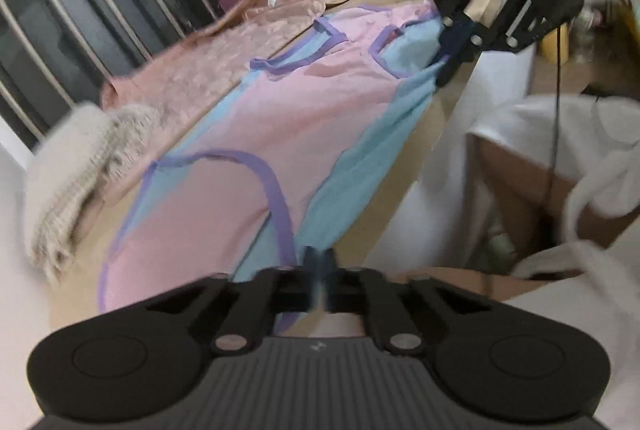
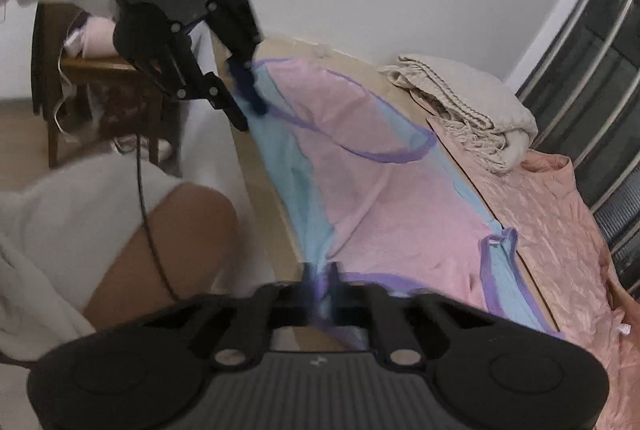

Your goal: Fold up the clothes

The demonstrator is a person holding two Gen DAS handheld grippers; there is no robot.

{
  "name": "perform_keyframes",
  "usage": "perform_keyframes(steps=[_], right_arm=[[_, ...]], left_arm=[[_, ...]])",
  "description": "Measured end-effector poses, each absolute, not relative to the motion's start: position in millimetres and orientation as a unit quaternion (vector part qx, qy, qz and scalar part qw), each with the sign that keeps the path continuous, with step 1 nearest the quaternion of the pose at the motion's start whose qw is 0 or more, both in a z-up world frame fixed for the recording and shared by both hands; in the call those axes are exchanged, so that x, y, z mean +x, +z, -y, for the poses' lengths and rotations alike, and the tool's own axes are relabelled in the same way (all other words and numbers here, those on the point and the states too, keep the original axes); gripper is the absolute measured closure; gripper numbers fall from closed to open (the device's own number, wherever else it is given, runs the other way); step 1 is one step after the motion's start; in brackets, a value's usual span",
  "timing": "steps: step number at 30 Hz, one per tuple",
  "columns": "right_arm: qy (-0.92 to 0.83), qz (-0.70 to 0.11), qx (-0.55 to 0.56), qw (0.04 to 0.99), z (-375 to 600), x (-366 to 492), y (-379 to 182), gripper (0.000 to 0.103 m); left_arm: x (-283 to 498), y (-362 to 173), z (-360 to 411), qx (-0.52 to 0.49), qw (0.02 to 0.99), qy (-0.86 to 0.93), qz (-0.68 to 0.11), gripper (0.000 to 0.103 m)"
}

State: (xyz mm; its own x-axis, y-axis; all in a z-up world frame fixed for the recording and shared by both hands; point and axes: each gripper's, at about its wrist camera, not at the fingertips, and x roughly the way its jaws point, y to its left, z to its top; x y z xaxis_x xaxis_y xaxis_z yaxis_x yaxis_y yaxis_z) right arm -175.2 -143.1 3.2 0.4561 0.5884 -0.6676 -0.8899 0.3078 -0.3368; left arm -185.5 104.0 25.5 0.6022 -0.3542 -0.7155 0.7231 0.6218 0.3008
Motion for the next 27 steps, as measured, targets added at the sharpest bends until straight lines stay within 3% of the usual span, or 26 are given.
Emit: perform_keyframes(steps=[4,9,12,13,16,17,19,20,21,22,23,27], right_arm=[[0.515,-0.237,-0.276,0.776,163.2,-155.5,36.8,0.1],[0.5,-0.253,-0.268,0.784,157.6,-78.2,68.0,0.1],[0.469,-0.283,-0.278,0.789,138.5,-25.9,61.1,0.1],[0.448,-0.278,-0.284,0.801,131.5,-11.8,53.9,0.093],[0.386,-0.296,-0.284,0.826,127.6,9.8,40.9,0.09],[0.386,-0.292,-0.27,0.832,140.6,3.8,43.9,0.09],[0.418,-0.287,-0.238,0.829,174.0,-8.2,53.6,0.061],[0.415,-0.291,-0.223,0.833,190.5,-16.8,55.8,0.057],[0.41,-0.296,-0.209,0.837,206.7,-25.9,57.7,0.056],[0.396,-0.302,-0.2,0.844,223.1,-38.0,55.5,0.056],[0.382,-0.307,-0.196,0.849,235.3,-49.0,51.2,0.056],[0.329,-0.326,-0.175,0.869,276.9,-87.6,30.8,0.059]], left_arm=[[-159.6,50.4,-121.7,0.226,0.845,-0.349,-0.336,0.102],[-101.4,77.4,-142.0,0.154,0.845,-0.367,-0.357,0.102],[-55.4,69.7,-152.4,0.134,0.843,-0.344,-0.39,0.102],[-41.6,62.2,-157.3,0.119,0.843,-0.329,-0.409,0.102],[-19.2,43.6,-174.7,0.084,0.847,-0.291,-0.437,0.1],[-21.0,43.3,-182.1,0.065,0.851,-0.291,-0.433,0.097],[-28.8,46.8,-194.2,0.035,0.861,-0.275,-0.426,0.09],[-34.8,50.6,-199.6,0.022,0.866,-0.269,-0.42,0.079],[-42.6,55.1,-204.7,0.009,0.873,-0.265,-0.409,0.07],[-51.3,58.6,-208.1,-0.001,0.879,-0.262,-0.398,0.051],[-61.4,60.4,-208.7,-0.008,0.884,-0.26,-0.388,0.04],[-87.2,51.2,-192.8,0.02,0.887,-0.261,-0.38,0.04]])
